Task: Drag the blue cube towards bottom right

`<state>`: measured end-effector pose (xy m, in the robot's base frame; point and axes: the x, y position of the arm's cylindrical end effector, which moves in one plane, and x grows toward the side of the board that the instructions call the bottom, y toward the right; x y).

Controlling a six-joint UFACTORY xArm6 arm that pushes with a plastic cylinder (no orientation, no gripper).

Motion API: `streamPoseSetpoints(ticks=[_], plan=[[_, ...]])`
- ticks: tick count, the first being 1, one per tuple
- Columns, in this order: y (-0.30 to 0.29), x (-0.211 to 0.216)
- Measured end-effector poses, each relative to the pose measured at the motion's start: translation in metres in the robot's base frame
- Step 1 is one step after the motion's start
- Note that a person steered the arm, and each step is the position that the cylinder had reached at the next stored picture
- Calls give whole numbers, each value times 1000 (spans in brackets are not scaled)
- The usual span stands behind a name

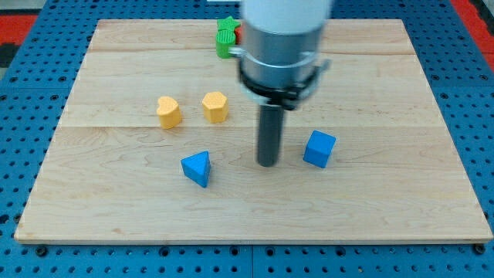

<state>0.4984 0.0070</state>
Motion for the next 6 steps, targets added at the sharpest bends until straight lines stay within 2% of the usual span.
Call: streamPoseSetpoints(ticks=[1,2,4,5,6], plan=[[14,-34],[74,-35],[86,10],[115,23],[123,-11]])
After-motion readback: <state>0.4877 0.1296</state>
